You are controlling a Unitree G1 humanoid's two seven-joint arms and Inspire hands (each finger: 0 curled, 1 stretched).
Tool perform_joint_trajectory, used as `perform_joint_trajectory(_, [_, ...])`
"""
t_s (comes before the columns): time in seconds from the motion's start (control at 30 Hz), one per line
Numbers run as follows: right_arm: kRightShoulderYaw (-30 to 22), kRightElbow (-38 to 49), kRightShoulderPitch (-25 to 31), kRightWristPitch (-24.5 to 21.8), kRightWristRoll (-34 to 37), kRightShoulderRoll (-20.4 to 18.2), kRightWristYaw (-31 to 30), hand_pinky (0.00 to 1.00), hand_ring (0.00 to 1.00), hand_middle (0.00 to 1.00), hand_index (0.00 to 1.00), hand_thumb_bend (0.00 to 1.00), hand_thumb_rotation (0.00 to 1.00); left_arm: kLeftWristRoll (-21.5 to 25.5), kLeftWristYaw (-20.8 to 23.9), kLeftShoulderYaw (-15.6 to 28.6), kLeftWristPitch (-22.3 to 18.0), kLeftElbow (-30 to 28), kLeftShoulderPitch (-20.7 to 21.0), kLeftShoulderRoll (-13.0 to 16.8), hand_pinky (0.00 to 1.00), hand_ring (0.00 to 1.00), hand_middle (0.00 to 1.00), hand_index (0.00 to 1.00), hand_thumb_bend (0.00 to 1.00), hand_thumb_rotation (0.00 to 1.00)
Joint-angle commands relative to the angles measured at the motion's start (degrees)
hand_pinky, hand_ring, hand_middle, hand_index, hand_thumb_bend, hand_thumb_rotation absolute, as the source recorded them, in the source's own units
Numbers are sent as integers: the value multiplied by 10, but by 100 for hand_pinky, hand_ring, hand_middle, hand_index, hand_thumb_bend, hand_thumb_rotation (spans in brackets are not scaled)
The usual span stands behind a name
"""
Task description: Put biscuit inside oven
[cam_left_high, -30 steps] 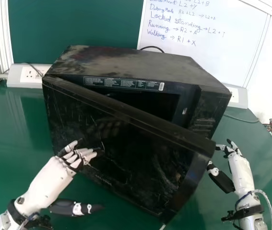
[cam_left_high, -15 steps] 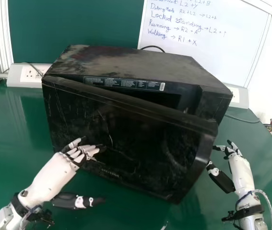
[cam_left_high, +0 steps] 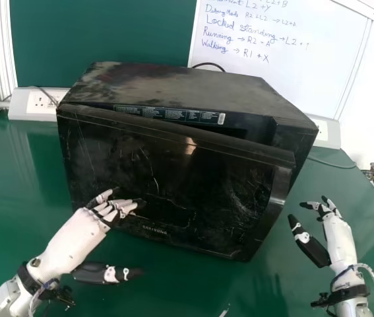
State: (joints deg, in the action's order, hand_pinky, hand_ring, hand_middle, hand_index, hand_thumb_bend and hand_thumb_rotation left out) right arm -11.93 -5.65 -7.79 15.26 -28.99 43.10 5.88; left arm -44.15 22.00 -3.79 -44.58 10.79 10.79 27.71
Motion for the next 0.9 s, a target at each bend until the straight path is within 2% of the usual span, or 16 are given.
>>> perform_joint_trajectory(0.0, [-9, -3, 11, 7, 4, 6, 5, 68, 78, 79, 78, 77, 52, 0, 5, -8, -6, 9, 7, 10, 76, 88, 95, 97, 77, 66])
perform_joint_trajectory(0.23, [-18, -29, 12, 42, 10, 6, 22, 66, 76, 77, 76, 77, 50, 0, 6, -13, -9, 24, 24, 14, 76, 88, 95, 97, 77, 66])
perform_joint_trajectory(0.53, [-23, -25, 15, 38, 13, 3, 17, 67, 76, 77, 76, 78, 51, -5, 2, -23, 6, 40, 49, 20, 80, 89, 95, 96, 76, 70])
perform_joint_trajectory(0.67, [-22, -28, 14, 47, 16, 1, 22, 67, 76, 77, 75, 78, 49, 1, -3, -28, 6, 53, 61, 23, 82, 90, 95, 95, 77, 73])
perform_joint_trajectory(0.87, [-21, -12, 19, 31, 12, 1, 13, 69, 77, 78, 76, 76, 48, -6, 4, -34, 10, 65, 76, 23, 82, 90, 95, 94, 77, 75])
